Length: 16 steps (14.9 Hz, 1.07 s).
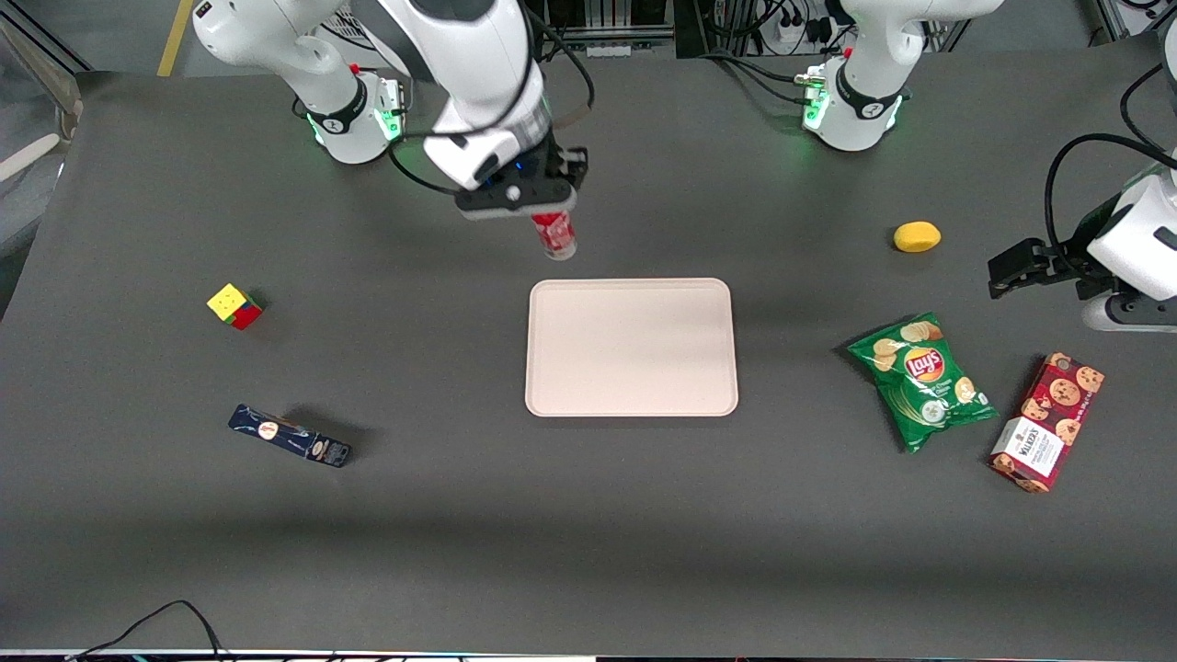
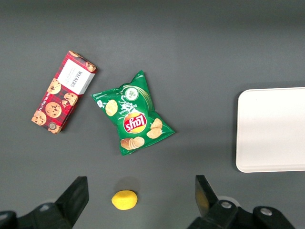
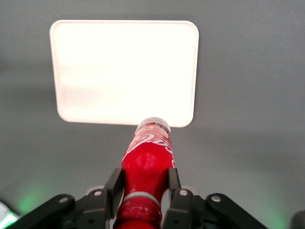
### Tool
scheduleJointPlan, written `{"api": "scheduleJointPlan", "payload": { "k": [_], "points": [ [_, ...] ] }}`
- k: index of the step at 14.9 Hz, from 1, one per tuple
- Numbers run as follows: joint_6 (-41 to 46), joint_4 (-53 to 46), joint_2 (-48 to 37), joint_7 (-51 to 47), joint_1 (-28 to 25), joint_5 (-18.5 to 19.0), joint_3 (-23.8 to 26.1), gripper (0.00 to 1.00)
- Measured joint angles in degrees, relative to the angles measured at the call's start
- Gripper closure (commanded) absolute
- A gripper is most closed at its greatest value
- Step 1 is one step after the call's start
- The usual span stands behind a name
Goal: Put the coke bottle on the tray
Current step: 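Lower the bottle upright onto the white tray and open the right gripper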
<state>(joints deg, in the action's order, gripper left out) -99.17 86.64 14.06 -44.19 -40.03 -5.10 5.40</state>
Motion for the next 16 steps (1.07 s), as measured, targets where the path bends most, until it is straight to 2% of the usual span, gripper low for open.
{"api": "scheduleJointPlan", "payload": {
  "k": [7, 12, 16],
  "points": [
    [-15.8, 2.7, 13.7, 0.0, 0.6, 5.6, 0.0, 1.00],
    [-19.8, 3.9, 15.4, 0.0, 0.9, 8.2, -0.2, 1.00],
    [-23.2, 4.8, 17.0, 0.0, 1.2, 8.5, -0.6, 1.00]
  ]
}}
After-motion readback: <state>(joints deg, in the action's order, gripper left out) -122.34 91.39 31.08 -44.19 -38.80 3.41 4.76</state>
